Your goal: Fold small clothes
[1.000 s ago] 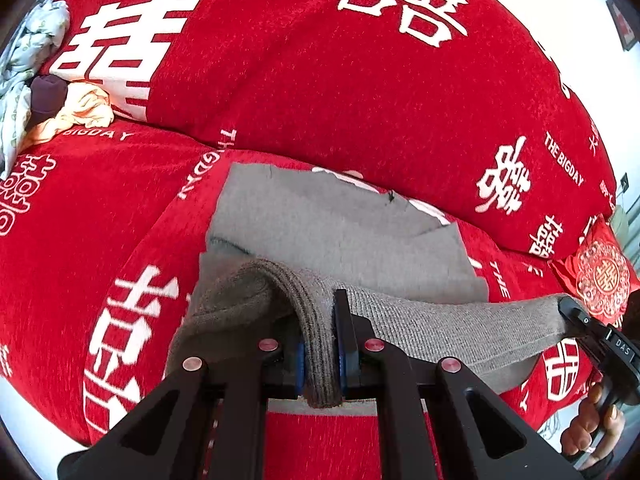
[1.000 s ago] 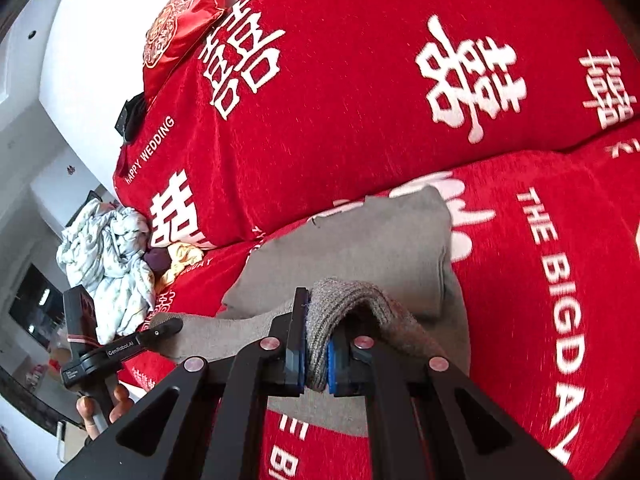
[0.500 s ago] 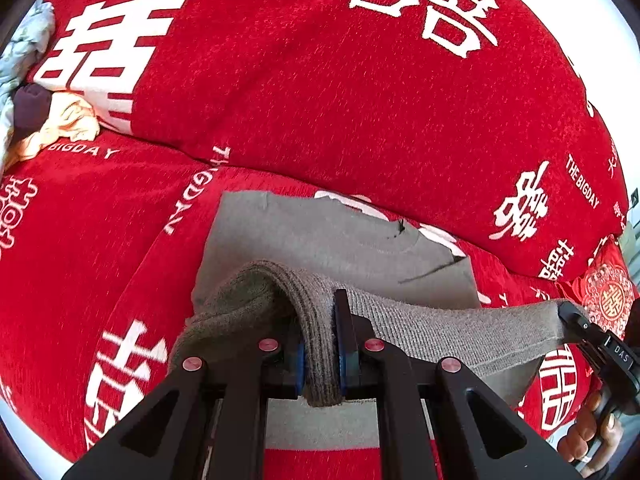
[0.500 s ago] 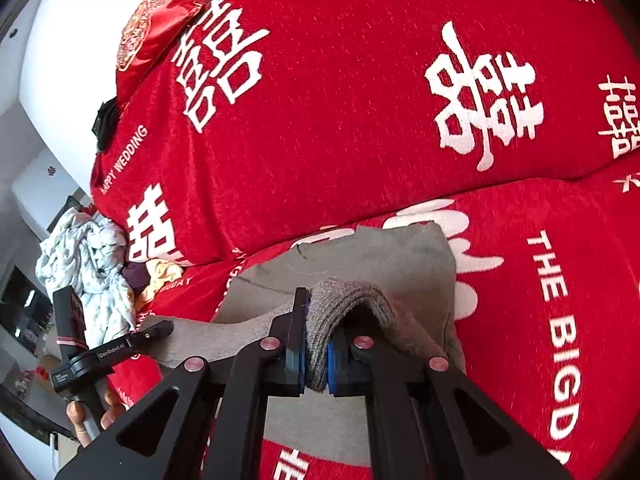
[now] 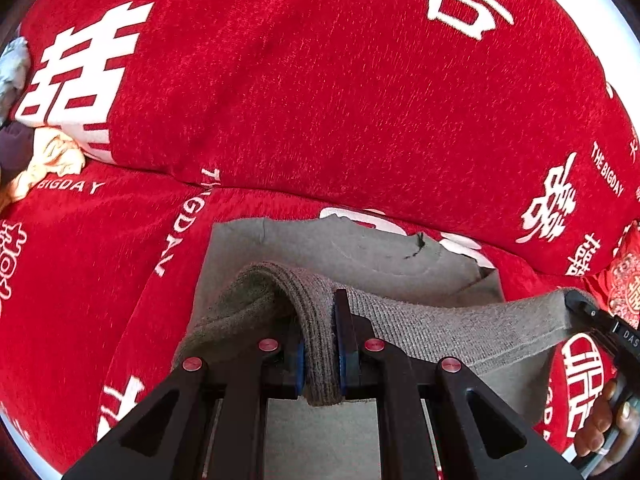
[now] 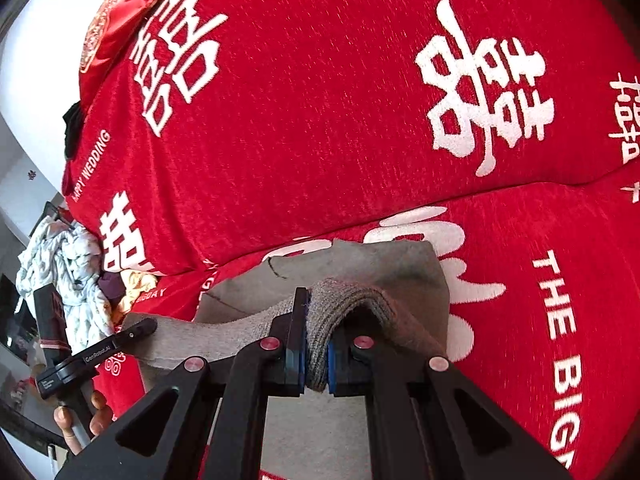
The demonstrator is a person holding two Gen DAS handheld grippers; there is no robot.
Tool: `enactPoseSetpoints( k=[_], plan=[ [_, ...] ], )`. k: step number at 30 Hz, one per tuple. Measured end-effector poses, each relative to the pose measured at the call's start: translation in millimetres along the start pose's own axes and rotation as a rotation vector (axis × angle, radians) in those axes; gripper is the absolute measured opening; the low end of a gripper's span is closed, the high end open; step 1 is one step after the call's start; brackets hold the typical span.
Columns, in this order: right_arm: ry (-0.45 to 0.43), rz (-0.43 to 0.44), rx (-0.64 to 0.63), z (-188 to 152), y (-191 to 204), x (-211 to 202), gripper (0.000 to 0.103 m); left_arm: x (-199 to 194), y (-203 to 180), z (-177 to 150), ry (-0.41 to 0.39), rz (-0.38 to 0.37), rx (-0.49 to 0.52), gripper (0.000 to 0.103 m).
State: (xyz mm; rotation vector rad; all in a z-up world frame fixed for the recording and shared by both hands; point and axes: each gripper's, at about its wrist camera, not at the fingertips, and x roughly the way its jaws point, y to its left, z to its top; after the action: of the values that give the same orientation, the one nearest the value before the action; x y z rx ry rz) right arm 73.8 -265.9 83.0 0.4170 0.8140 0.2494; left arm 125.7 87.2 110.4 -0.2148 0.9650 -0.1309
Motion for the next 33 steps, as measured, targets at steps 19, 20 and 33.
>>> enactPoseSetpoints(
  k=[19,20,33],
  plan=[
    [0.064,-0.068,0.034,28,-26,74,0.007,89,0,35,0.101,0.041,-0.001,0.013],
    [0.067,-0.071,0.035,28,-27,78,0.007,94,0,34,0.107,0.047,0.001,0.013],
    [0.117,-0.114,0.079,35,-51,120,0.007,137,1,45,0.156,0.052,-0.011,0.013]
  ],
)
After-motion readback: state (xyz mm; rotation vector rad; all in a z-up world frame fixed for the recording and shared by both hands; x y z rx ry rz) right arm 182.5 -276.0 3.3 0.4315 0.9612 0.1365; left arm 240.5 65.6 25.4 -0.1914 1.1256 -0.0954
